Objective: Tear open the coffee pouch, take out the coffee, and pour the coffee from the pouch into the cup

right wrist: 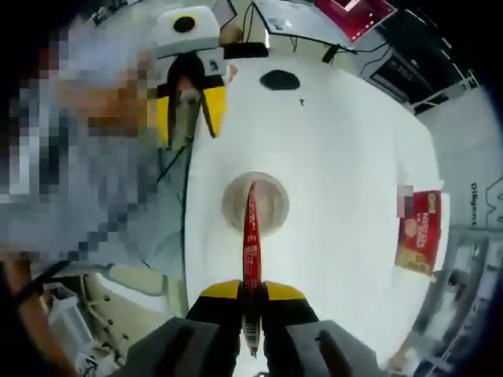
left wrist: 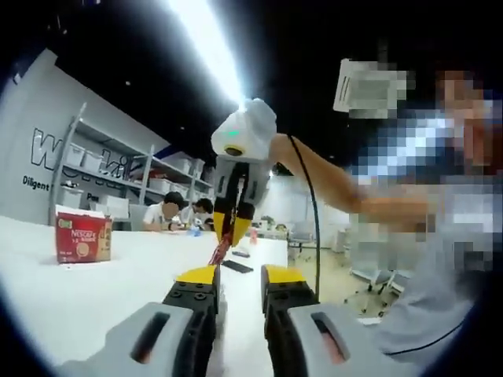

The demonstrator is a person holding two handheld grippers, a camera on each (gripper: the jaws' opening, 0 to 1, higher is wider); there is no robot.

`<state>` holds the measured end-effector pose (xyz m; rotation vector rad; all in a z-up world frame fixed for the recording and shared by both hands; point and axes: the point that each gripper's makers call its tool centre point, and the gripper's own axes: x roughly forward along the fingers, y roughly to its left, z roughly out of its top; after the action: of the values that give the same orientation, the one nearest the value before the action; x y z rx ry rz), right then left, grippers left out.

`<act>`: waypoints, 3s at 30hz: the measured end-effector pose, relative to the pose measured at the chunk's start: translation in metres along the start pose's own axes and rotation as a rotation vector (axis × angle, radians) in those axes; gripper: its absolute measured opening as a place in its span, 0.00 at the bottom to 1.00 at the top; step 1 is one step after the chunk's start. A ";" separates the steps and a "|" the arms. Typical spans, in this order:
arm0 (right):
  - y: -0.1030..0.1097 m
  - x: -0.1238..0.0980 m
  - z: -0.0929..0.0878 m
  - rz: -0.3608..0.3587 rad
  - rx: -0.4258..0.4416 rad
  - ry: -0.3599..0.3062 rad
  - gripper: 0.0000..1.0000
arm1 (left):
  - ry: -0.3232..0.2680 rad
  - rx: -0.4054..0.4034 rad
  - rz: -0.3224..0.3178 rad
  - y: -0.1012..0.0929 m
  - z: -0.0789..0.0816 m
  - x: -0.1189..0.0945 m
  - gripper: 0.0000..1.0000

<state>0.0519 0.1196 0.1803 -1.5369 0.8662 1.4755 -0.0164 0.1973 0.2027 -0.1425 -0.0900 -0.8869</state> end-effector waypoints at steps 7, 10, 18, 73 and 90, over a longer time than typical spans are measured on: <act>-0.004 0.002 0.002 0.002 -0.010 0.021 0.09 | 0.255 0.093 -0.090 0.012 -0.011 0.046 0.24; -0.006 0.002 0.001 0.006 -0.013 0.027 0.09 | 0.339 0.110 -0.123 0.016 -0.024 0.062 0.24; -0.007 0.001 0.001 0.016 -0.017 0.024 0.09 | 0.363 0.115 -0.157 0.019 -0.033 0.083 0.20; -0.011 -0.033 -0.003 -0.173 0.361 -2.069 0.27 | 0.220 0.080 -0.238 0.014 -0.036 0.085 0.07; -0.001 -0.054 0.004 -0.240 0.293 -2.091 0.10 | 0.252 0.055 -0.223 0.018 -0.034 0.086 0.11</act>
<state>0.0469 0.1206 0.2341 0.5092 -0.3984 1.6689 0.0524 0.1376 0.1797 0.0324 0.1069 -1.1174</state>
